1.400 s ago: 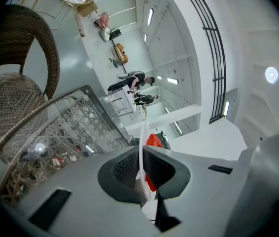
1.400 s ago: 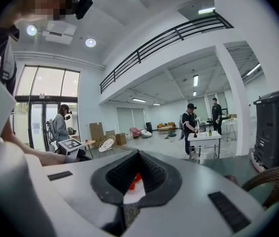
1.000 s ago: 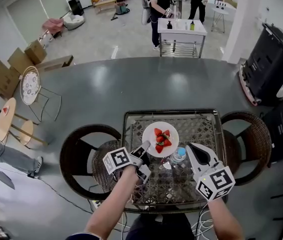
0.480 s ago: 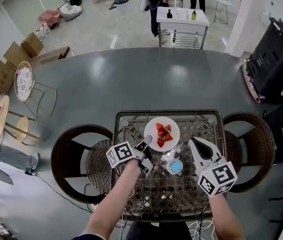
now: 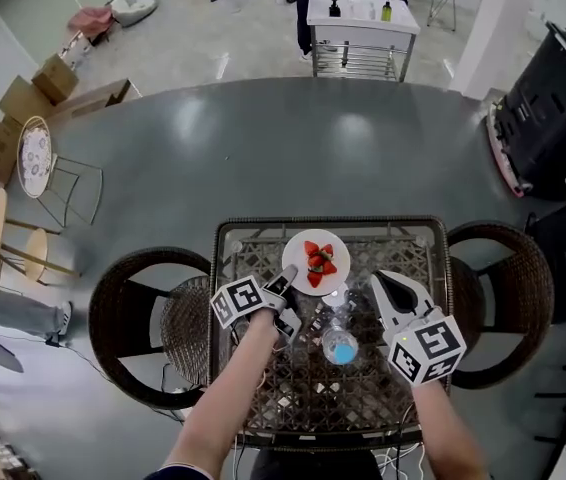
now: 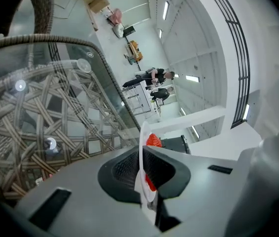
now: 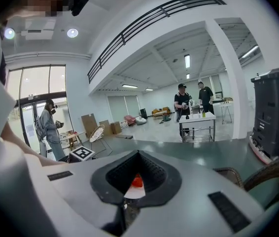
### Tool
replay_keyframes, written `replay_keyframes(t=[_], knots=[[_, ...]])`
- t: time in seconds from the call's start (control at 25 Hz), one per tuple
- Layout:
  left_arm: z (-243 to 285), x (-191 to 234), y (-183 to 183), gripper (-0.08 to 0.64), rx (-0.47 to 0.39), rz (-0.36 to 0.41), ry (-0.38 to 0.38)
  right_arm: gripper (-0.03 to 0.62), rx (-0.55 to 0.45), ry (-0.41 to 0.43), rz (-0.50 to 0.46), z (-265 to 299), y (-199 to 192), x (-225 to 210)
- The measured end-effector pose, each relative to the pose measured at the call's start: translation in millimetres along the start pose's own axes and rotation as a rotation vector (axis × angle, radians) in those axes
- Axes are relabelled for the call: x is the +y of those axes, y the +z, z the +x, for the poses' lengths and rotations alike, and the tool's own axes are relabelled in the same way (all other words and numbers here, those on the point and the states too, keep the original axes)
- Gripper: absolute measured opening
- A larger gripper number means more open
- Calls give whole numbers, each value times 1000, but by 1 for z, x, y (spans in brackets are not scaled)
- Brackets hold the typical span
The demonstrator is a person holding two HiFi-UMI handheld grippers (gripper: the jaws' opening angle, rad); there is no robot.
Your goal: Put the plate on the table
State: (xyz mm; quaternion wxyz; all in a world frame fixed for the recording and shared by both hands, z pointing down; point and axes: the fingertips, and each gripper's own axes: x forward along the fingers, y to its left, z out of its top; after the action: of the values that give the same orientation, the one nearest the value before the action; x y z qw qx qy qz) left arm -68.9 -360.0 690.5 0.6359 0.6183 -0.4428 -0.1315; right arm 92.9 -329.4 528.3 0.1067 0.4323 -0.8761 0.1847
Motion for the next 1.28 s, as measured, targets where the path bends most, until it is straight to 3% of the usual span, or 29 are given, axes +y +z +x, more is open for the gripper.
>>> replay_keyframes(t=[0.84, 1.28], knots=[[19, 31, 1, 18, 11, 2, 97, 5, 42, -9, 23, 12, -23, -12], [22, 31, 2, 32, 62, 137, 288, 5, 37, -6, 42, 10, -20, -15]])
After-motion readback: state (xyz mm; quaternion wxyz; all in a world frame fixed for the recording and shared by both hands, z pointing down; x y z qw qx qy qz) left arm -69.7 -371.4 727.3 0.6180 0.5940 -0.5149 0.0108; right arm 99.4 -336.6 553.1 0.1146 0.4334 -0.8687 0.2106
